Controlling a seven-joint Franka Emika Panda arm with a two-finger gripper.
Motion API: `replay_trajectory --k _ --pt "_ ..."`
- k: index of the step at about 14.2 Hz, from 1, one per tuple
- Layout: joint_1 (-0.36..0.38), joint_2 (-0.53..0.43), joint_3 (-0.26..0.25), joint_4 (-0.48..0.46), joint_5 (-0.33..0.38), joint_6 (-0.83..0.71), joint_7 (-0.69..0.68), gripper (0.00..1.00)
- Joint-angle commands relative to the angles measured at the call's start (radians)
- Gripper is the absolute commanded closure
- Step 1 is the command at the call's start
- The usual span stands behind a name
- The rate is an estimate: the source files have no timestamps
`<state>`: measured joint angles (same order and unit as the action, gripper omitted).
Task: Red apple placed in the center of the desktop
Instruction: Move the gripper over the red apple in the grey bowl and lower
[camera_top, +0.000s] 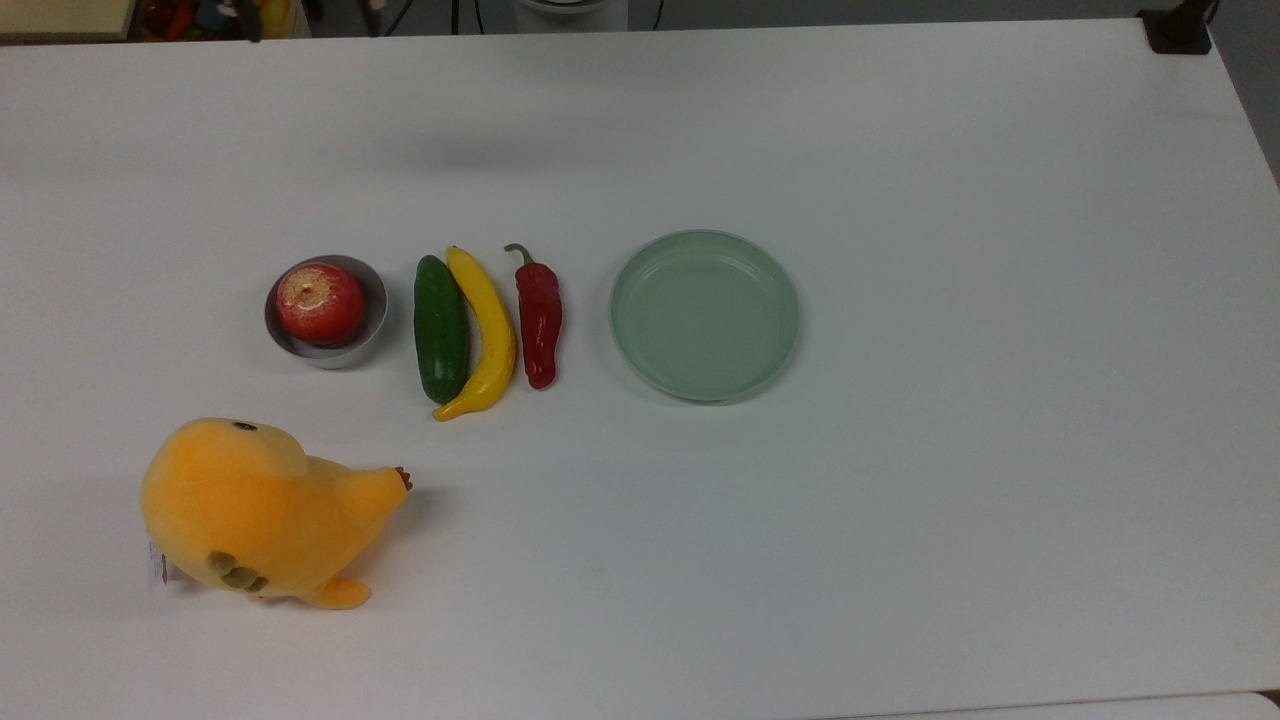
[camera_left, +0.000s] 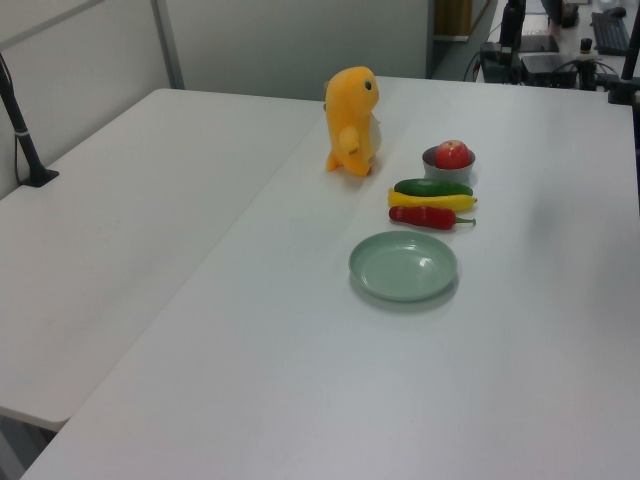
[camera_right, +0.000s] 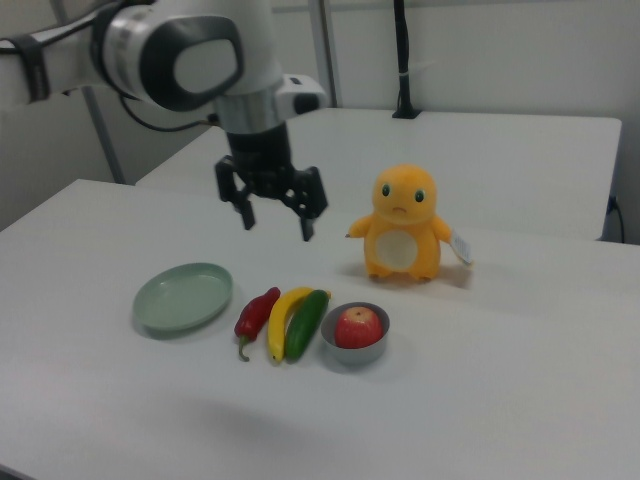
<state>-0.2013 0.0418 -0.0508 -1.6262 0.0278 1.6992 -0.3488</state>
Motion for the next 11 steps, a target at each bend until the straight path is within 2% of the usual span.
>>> replay_trajectory --k 1,11 --pt "-0.046 0.078 0.0 0.04 0.029 0.123 -0.036 0.0" --pt "-0.067 0.269 0.0 0.031 0.027 0.345 -0.016 0.0"
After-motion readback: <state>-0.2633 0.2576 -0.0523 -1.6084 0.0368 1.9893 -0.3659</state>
